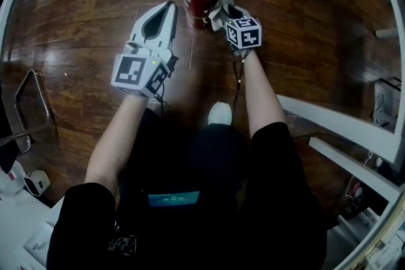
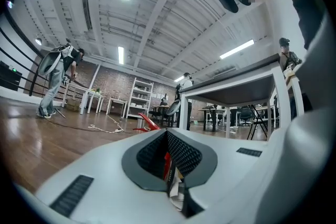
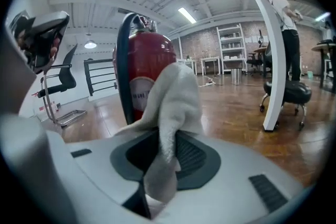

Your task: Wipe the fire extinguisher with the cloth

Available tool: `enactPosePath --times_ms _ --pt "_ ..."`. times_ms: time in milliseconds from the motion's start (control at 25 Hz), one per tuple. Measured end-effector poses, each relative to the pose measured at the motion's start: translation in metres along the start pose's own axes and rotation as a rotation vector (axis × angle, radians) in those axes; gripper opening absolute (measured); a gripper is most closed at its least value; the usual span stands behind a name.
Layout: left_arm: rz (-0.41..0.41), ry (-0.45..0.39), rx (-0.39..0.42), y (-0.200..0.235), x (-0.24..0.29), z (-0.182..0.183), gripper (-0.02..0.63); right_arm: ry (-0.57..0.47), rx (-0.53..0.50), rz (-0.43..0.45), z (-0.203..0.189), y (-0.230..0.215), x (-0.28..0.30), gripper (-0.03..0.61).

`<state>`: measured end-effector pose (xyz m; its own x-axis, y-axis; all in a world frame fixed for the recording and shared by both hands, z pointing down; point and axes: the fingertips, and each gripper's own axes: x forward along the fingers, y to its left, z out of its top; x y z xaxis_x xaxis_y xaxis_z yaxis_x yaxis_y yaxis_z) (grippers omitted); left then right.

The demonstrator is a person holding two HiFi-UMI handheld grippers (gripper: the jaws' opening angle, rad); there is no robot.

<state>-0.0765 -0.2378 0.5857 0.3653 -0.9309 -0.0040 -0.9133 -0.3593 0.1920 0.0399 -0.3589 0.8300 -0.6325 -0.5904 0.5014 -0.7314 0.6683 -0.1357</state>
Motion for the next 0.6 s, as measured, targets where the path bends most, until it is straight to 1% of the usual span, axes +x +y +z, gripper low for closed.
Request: enactPosePath --times_ms 80,160,320,440,520,600 --pt "-0.004 0.002 0.001 -0.002 0.0 -0.001 0.002 -0.015 0.013 0.0 -0.001 -0.001 -0.004 0.11" --pt "-0.005 0.003 -0.001 -0.003 -0.001 -0.002 0.003 -0.072 0.026 -0.007 0.012 -0.004 -0.016 0.11" --pt "-0.002 -0.003 -0.004 -0.003 -0.003 -0.004 0.003 -0.281 0.05 0.001 0.073 0.001 -0.068 0.11" --pt "-0.007 -0.006 -0.006 -0.004 -0.005 -0.004 0.003 -0.42 0.057 0.023 0.119 0.017 -0.111 0.11" --pt "-0.009 -0.007 -0.009 -0.004 -0.008 -0.005 0.003 -0.475 0.044 0.048 0.146 0.037 -0.129 0.11" --pt "-0.01 -0.006 -0.009 -0.004 -0.011 -0.005 0.003 -0.504 0.022 0.073 0.168 0.059 -0.136 0.11"
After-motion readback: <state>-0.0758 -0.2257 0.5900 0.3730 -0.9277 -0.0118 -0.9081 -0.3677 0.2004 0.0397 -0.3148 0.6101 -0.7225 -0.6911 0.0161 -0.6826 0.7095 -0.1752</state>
